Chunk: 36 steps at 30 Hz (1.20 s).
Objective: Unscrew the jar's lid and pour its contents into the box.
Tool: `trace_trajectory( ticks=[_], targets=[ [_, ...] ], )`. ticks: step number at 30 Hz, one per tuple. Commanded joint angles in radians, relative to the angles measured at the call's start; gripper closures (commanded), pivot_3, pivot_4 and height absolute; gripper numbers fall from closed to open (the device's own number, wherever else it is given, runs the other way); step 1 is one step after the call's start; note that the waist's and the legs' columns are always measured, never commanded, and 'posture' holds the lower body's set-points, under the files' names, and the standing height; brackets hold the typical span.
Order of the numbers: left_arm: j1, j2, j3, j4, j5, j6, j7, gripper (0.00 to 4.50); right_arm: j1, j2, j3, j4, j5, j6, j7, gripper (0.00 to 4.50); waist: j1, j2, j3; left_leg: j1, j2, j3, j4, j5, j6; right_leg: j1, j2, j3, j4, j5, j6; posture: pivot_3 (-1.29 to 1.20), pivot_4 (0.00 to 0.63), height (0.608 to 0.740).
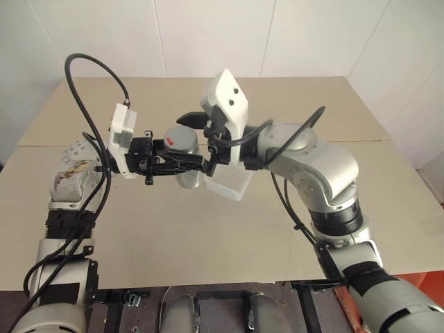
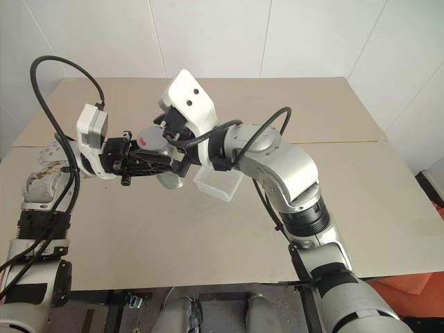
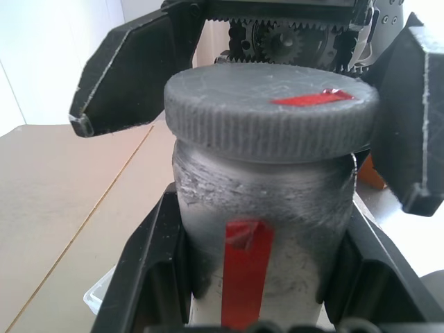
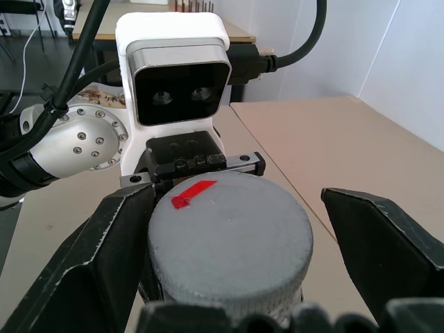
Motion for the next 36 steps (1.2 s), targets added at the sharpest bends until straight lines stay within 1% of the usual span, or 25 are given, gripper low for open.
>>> trace_trajectory(
  ticks=[1, 15, 18, 21, 22, 27, 30, 34, 36],
  targets=[
    [-0.008, 0.008, 0.008, -0.021, -0.006, -0.009, -0.001, 2.55, -0.029, 0.006, -0.02, -0.029, -0.002, -0.031, 0.005, 0.03, 0.0, 0.0, 0.0, 0.0, 0.0, 0.0, 0.0, 0.0, 0.0, 0.0, 0.0, 0.0, 0.0, 0.0, 0.0, 0.0, 0.15, 0.74],
    [-0.003, 0.01, 0.011, -0.024, -0.01, -0.004, -0.002, 2.55, -0.019, 0.009, -0.021, -0.036, 0.003, -0.05, 0.017, 0.03, 0.0, 0.0, 0.0, 0.0, 0.0, 0.0, 0.0, 0.0, 0.0, 0.0, 0.0, 0.0, 0.0, 0.0, 0.0, 0.0, 0.15, 0.74],
    [-0.002, 0.012, 0.011, -0.023, -0.009, -0.005, -0.003, 2.55, -0.017, 0.011, -0.021, -0.036, 0.0, -0.051, 0.018, 0.61, 0.0, 0.0, 0.0, 0.0, 0.0, 0.0, 0.0, 0.0, 0.0, 0.0, 0.0, 0.0, 0.0, 0.0, 0.0, 0.0, 0.15, 0.74],
    [-0.002, 0.014, 0.011, -0.023, -0.008, -0.005, -0.004, 2.55, -0.017, 0.014, -0.026, -0.034, -0.002, -0.054, 0.014, 1.58, 0.0, 0.0, 0.0, 0.0, 0.0, 0.0, 0.0, 0.0, 0.0, 0.0, 0.0, 0.0, 0.0, 0.0, 0.0, 0.0, 0.15, 0.74],
    [-0.001, 0.015, 0.011, -0.023, -0.009, -0.004, -0.005, 2.55, -0.018, 0.015, -0.028, -0.033, -0.004, -0.056, 0.013, 1.76, 0.0, 0.0, 0.0, 0.0, 0.0, 0.0, 0.0, 0.0, 0.0, 0.0, 0.0, 0.0, 0.0, 0.0, 0.0, 0.0, 0.15, 0.74],
    [0.007, 0.017, 0.01, -0.025, -0.007, -0.006, -0.006, 2.55, -0.025, 0.031, -0.07, -0.025, 0.026, -0.037, -0.001, 1.76, 0.0, 0.0, 0.0, 0.0, 0.0, 0.0, 0.0, 0.0, 0.0, 0.0, 0.0, 0.0, 0.0, 0.0, 0.0, 0.0, 0.15, 0.74],
    [0.018, 0.019, 0.006, -0.029, -0.004, -0.012, -0.012, 2.55, -0.036, 0.055, -0.153, -0.008, 0.115, 0.019, -0.002, 1.76, 0.0, 0.0, 0.0, 0.0, 0.0, 0.0, 0.0, 0.0, 0.0, 0.0, 0.0, 0.0, 0.0, 0.0, 0.0, 0.0, 0.15, 0.74],
    [0.038, 0.022, -0.004, -0.03, 0.016, -0.047, -0.029, 2.55, -0.06, 0.061, -0.29, 0.021, 0.286, 0.147, -0.017, 1.76, 0.002, 0.0, 0.0, 0.0, 0.0, 0.0, 0.0, 0.0, 0.0, 0.0, 0.0, 0.0, 0.0, 0.0, 0.0, 0.0, 0.15, 0.74],
    [0.044, 0.018, -0.002, -0.032, 0.016, -0.047, -0.027, 2.55, -0.062, 0.051, -0.321, 0.024, 0.317, 0.177, -0.03, 1.76, 0.002, 0.0, 0.0, 0.0, 0.0, 0.0, 0.0, 0.0, 0.0, 0.0, 0.0, 0.0, 0.0, 0.0, 0.0, 0.0, 0.15, 0.74]
  ],
)
